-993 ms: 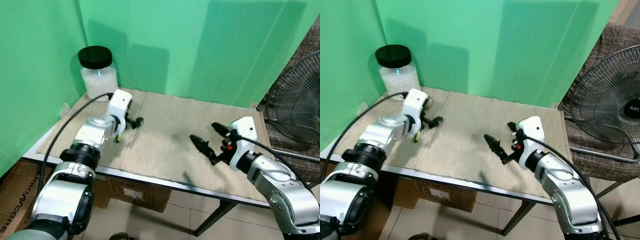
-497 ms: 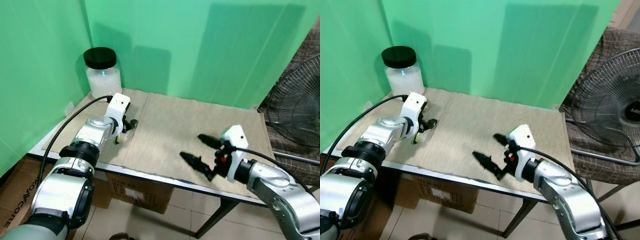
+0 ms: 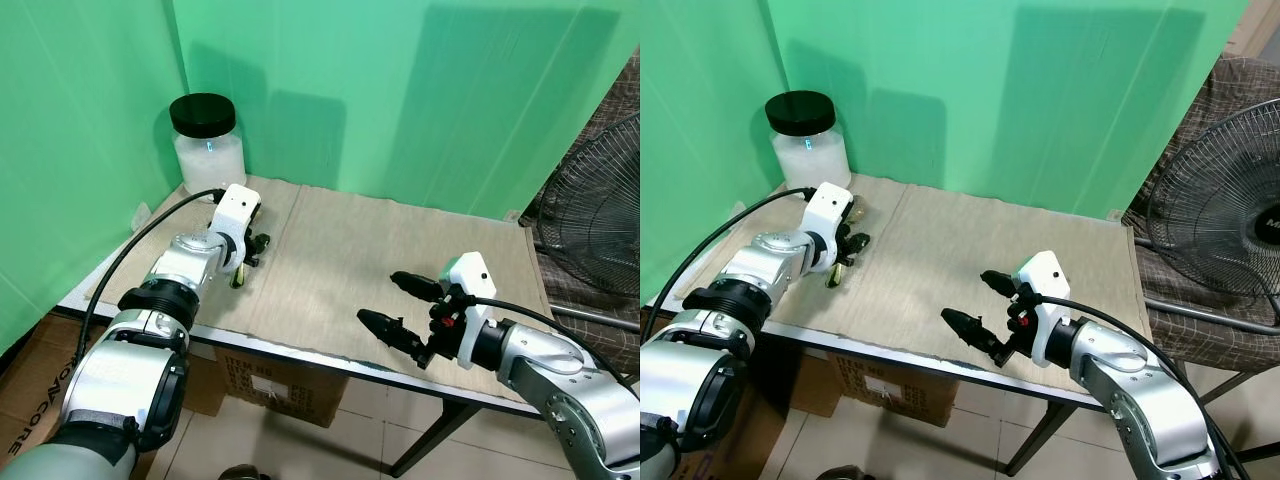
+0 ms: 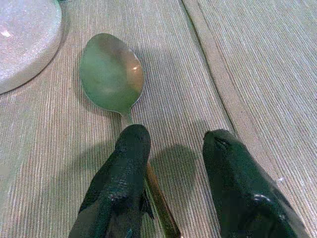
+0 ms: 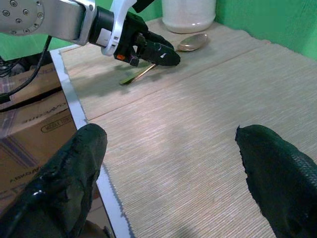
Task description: Setting the table
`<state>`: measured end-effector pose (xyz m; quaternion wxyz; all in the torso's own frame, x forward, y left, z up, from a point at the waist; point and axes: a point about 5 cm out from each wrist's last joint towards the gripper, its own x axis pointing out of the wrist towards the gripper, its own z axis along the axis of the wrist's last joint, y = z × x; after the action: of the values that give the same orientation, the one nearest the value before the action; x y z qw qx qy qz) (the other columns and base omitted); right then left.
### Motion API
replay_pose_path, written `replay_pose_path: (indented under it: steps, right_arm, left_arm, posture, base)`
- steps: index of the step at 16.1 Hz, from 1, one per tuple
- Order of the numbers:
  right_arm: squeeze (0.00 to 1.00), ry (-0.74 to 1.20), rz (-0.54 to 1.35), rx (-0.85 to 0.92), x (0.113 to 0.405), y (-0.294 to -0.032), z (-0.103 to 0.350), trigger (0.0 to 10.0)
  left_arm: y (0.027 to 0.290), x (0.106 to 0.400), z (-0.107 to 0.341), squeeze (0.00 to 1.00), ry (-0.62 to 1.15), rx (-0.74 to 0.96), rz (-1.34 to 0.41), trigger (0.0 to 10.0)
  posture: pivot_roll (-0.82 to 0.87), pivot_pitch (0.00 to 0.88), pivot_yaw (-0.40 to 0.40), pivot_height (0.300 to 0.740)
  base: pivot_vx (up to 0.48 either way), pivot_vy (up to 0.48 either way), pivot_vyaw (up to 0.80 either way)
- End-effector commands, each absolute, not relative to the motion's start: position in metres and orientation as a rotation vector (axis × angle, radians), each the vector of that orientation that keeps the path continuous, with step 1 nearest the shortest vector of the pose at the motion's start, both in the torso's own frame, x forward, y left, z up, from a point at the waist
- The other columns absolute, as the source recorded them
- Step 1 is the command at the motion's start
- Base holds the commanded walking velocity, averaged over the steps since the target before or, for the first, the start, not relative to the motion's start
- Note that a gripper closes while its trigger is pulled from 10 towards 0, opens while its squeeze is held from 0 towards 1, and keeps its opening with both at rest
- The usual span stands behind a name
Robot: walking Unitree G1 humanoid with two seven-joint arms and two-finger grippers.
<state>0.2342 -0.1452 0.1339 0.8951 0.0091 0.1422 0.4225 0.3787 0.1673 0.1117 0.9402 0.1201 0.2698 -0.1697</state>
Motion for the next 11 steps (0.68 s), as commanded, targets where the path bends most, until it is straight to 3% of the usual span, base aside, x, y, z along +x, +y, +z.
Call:
replay_pose_path:
  steps: [1, 11]
  right_arm:
    - [0.0, 0.288, 0.885, 0.006, 0.2323, -0.1464, 0.1379, 10.0]
    - [0.0, 0.286, 0.88, 0.004, 0.2327, -0.1463, 0.1374, 10.0]
  left_arm:
    - [0.1666, 0.3802, 0.1141, 0.0, 0.546, 0.245, -0.354, 0.0]
    - [0.1702, 0.3816, 0.1173, 0.0, 0.541, 0.227, -0.354, 0.0]
  posture:
    - [0.05, 0.0, -0.044, 0.74]
    - [0.06, 0.0, -0.04, 0.74]
  base:
    - [0.0, 0.0, 0.0]
    - [0.0, 0.0, 0.0]
